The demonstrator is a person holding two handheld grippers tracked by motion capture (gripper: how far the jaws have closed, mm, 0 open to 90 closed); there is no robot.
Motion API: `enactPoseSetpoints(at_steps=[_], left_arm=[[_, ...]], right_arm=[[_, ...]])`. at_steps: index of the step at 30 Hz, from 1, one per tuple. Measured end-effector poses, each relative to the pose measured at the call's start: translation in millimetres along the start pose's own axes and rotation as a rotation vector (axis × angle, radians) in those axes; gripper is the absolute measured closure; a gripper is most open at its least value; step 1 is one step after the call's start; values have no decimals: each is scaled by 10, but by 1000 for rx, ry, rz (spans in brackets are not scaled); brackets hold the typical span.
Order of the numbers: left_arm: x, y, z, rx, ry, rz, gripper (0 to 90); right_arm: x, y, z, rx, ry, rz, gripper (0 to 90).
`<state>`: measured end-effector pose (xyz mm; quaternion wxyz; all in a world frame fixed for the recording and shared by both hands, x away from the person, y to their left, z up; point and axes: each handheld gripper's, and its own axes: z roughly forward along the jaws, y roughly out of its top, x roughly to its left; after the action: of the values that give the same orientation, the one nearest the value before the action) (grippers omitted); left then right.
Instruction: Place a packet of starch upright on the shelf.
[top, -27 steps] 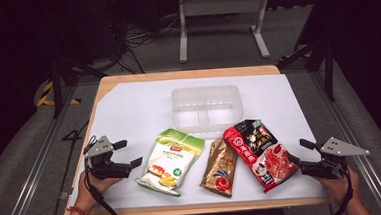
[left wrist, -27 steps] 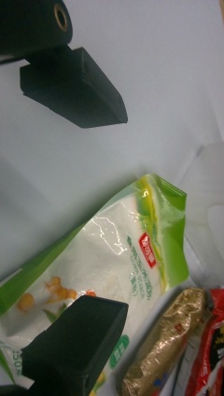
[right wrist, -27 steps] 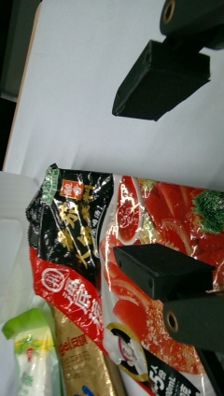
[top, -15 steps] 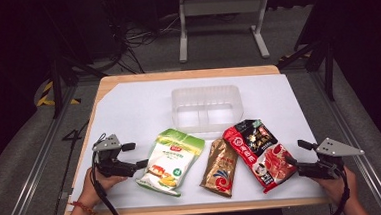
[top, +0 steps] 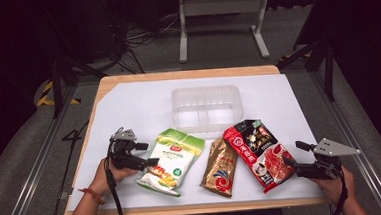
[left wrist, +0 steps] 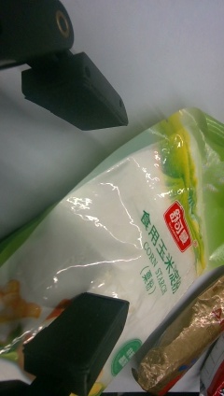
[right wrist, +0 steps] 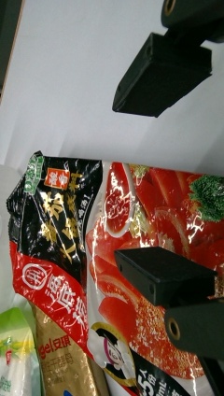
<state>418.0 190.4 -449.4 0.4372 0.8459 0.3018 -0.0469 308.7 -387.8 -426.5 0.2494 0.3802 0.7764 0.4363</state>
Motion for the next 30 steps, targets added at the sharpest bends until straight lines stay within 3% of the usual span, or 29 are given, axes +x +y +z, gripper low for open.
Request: enactPoseSetpoints(at_steps=[3, 7, 9, 17, 21, 24, 30], left_arm=[[61, 74, 58, 22, -15, -38, 121], [67, 149, 174, 49, -22, -24, 112], [77, 184, 194, 55, -29, -40, 108], [121, 268, 258, 47, -42, -67, 139], [120, 329, 332, 48, -44, -49, 152], [154, 410, 399, 43, -56, -78, 144], [84, 520, 551, 62, -25, -7, 133]], right_arm=[[12, -1, 16, 8, 5, -7, 245], [8, -7, 12, 8, 5, -10, 245], [1, -12, 4, 6, 6, -4, 245], [5, -11, 23, 12, 17, -2, 245], [20, 0, 33, 13, 22, -10, 244], [16, -2, 31, 9, 27, -4, 246], [-6, -7, 10, -6, 36, 12, 246]])
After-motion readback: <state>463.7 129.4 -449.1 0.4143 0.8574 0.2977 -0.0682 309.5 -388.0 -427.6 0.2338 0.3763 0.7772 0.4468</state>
